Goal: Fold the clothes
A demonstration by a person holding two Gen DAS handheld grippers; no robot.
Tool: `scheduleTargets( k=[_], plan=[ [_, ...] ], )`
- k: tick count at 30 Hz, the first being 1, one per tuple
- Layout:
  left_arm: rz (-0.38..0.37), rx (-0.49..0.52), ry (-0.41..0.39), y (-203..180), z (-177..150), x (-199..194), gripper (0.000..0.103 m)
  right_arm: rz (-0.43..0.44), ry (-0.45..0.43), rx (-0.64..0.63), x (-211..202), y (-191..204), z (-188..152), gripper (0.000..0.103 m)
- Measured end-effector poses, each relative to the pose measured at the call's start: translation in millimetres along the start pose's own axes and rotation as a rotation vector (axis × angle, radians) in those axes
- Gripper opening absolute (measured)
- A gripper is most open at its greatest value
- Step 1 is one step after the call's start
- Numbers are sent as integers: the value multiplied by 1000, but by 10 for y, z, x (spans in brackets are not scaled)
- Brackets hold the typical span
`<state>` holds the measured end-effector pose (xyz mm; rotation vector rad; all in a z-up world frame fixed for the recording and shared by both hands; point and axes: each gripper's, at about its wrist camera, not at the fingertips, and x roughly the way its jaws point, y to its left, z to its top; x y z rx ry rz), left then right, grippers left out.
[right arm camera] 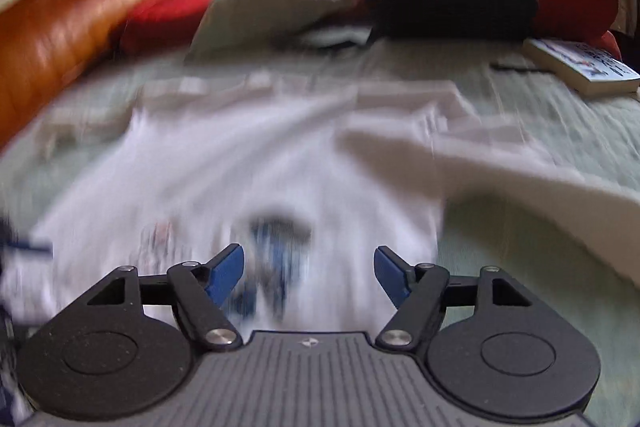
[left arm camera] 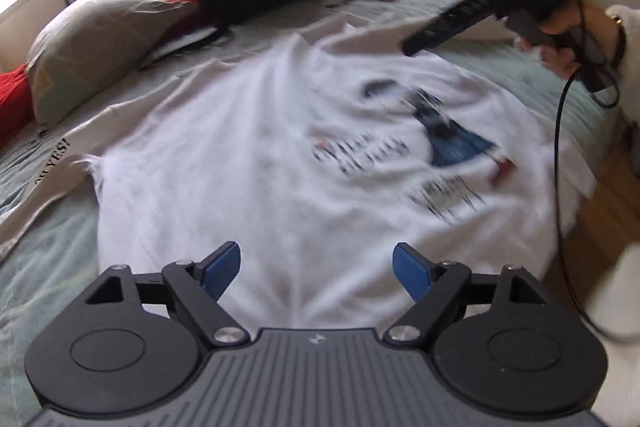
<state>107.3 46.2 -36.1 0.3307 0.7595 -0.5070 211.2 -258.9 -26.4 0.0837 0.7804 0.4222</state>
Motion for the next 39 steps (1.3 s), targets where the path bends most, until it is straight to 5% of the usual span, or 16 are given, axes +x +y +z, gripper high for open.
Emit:
scheduleTargets(
  k=[4,7,11,15,17,24,28,34,39],
  plan=[
    [-14,-49,-1,84,50,127,83,35,7,57,553,-107,360,77],
    [5,-67,26,147,4,182,83,-45,47,50,888,-219,394,76],
    [46,-88,56,240,-86,185,83,-200,45,13,776,-495,248,61],
    [51,-64,42,286,-49,149,83,-251,65,56,564,-640,201,60],
    [43,-53,24,307,14,136,83,-226,73,72,499,-572,276,70],
    [14,-89,-20,526,357,250,83,13,75,-14,823,31,701,74],
    [-14,-134,-37,793,626,400,83,1,161,-126,1137,181,634,74],
    [-105,-207,-52,1305,1089,991,83,37,192,-92,938,-107,342,78],
    [-91,-345,50,1895,1242,1772,83,17,179,-74,776,-179,238,81]
  ],
)
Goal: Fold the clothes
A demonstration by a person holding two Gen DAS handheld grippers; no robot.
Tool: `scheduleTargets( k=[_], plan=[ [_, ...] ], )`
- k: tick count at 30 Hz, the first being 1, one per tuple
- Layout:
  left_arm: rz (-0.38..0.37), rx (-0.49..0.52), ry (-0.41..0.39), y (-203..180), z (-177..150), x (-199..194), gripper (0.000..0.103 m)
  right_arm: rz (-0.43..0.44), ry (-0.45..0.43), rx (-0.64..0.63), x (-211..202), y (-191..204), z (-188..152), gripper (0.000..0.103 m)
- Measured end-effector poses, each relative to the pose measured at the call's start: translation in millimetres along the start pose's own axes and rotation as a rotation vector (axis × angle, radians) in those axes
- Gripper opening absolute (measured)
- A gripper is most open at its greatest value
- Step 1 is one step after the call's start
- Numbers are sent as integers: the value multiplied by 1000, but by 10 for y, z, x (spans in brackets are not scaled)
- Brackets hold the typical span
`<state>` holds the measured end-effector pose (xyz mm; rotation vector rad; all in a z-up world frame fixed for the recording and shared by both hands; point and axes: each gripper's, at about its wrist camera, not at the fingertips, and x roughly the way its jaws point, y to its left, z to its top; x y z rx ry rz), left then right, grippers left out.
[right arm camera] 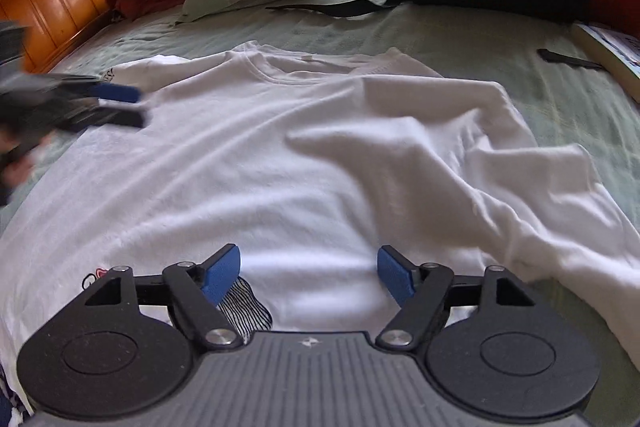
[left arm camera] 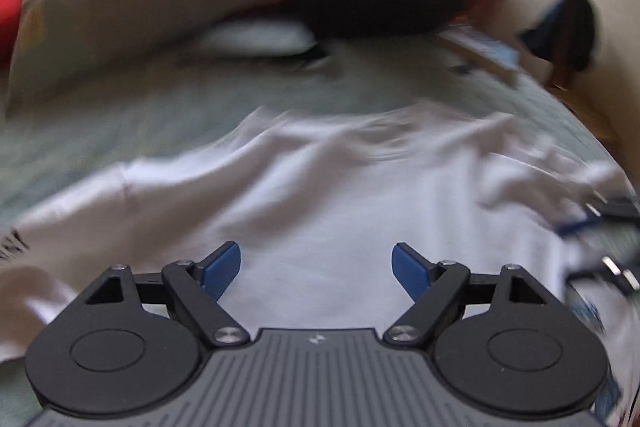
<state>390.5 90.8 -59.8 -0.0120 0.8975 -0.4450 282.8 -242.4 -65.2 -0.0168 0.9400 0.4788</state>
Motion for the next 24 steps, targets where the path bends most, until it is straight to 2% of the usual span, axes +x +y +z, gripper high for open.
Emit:
scheduleTargets(
  k=[3,5,6,8,9,12,15,17,21,24],
  plan=[
    [99,-88,-30,343,109,133,83,-12,-6,9,-18,-6,-34,81],
    [151,-142,-52,571,193,203,78,-12,-9,15,-6,-20,-33,82],
    [175,-157,-62,663,238,234,80,-11,-12,22,5,-35,-30,83],
    [324,-157,-78,771,307,295,78,-6,-15,37,26,-63,-18,85],
    [362,-160,-78,823,321,316,78,-6,-17,39,31,-67,-13,86],
    [321,-211,-106,901,315,196,77,-13,-25,40,6,-54,-7,87],
    [287,-100,-124,664,271,-16,78,4,-45,61,-90,-48,-10,87],
    [225,-15,-106,407,230,-123,82,56,-73,92,-198,-43,-14,87],
    [-9,179,3,-206,85,-179,83,164,-80,32,-217,148,-5,87],
    [-123,267,51,-522,-88,-155,84,211,-65,-64,-105,330,4,87]
  ],
)
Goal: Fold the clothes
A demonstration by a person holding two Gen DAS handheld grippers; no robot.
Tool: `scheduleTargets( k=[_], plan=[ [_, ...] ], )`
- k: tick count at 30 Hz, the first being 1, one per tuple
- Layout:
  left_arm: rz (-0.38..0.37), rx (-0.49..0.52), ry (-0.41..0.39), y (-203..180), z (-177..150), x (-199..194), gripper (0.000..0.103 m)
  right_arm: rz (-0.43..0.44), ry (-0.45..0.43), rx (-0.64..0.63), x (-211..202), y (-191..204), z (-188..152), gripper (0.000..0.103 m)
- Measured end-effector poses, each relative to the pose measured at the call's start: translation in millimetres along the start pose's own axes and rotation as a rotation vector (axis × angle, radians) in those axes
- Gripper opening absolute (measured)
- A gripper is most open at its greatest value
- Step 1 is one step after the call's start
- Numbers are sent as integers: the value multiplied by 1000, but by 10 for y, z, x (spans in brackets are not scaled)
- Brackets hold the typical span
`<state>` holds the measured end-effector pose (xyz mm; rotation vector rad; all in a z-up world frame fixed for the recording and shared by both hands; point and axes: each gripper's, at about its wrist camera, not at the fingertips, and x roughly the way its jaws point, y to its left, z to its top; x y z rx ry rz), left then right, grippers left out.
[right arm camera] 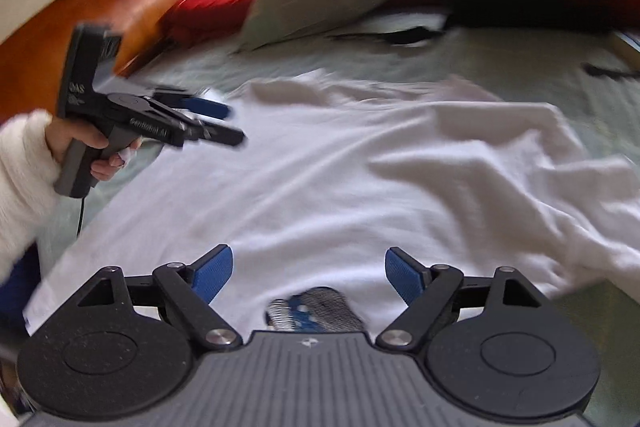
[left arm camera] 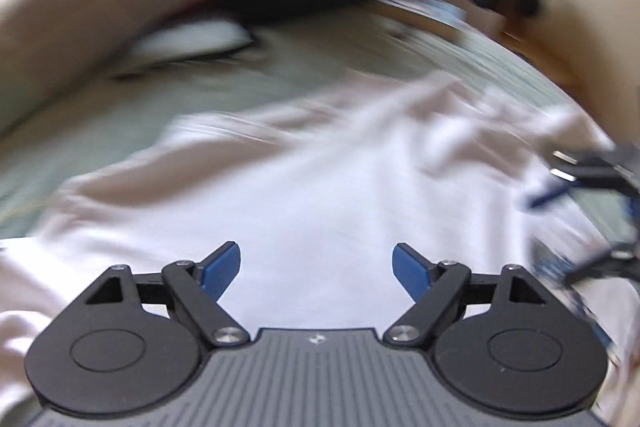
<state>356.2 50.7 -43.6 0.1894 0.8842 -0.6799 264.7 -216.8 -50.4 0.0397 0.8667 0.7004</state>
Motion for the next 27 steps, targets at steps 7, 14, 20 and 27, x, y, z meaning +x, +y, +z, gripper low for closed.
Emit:
scheduleTargets(
  k=[7,14,20,27],
  plan=[
    [180,0,28,80,-383,15,93,-215,135,-220,-173,-124,-470,98],
    [227,15,8,-43,-333,-208,90,-228,88,-225,-545,-27,-584,99],
    [62,205,2,-559,-428,-285,91,-71,96,-403,-306,441,-536,98],
    [92,143,56,-653,-953,-444,92,-185,134,-309,-599,135,-1004,103]
  ],
)
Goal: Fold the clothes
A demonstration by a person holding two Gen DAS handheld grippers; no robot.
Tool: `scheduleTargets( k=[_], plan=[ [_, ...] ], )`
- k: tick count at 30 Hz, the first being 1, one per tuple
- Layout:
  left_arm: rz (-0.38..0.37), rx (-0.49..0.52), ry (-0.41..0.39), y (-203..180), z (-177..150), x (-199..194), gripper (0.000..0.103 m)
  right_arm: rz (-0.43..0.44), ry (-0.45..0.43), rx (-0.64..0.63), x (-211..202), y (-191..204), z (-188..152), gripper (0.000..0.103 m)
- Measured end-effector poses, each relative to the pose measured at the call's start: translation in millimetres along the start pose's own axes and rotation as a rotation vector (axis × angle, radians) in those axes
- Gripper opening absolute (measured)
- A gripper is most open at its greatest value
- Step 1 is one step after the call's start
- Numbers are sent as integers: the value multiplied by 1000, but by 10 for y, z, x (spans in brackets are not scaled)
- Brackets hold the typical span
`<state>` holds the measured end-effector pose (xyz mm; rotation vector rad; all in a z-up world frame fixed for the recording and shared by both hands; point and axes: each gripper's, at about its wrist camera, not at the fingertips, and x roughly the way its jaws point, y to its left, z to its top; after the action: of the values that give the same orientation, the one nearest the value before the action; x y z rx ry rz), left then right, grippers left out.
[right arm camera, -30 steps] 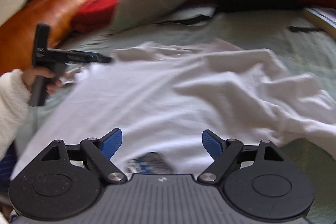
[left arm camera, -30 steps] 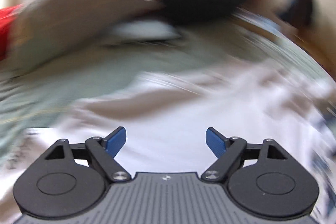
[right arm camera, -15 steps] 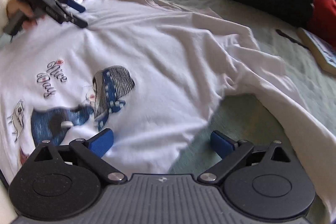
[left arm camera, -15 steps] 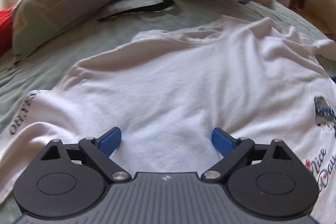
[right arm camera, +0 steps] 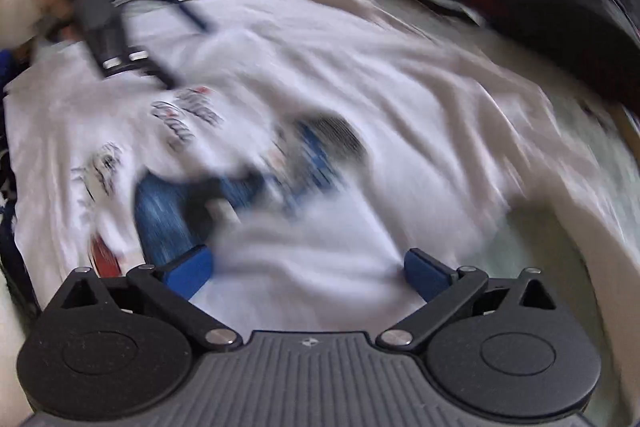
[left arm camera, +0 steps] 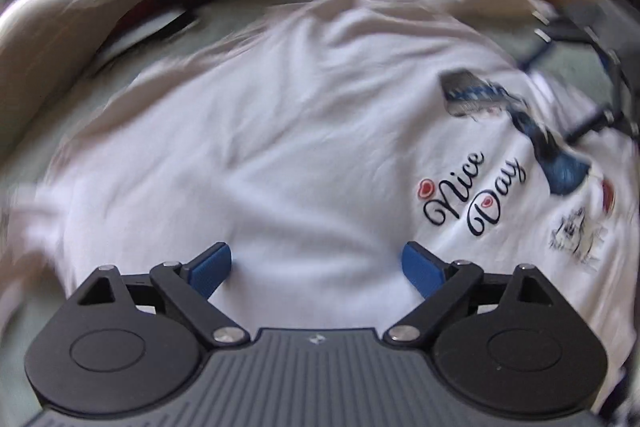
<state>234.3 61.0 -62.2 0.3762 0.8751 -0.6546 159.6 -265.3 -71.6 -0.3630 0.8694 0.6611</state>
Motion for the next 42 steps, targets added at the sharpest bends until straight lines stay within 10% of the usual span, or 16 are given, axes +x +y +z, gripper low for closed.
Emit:
scheduleTargets(
  k=[5,11,23,33,42],
  plan=[
    [40,-82,-67,-35,-45,-500,92,-70,-29,62,-264,81,-19,103],
    [145,-279,-100,163,-197,-1220,93,55,-212,115,-405,428,486,103],
    [318,-745,29,733,-1559,-1844,93,85,-112,-240,208,2035,1553,103],
    [268,-767,-33,836,-1916,-1891,93,69,23,-277,1028,2901,2518,103],
    [213,-733,-65,775,-1910,-1799,93,-58,109,-352,1204,2831,2411,103]
  ],
)
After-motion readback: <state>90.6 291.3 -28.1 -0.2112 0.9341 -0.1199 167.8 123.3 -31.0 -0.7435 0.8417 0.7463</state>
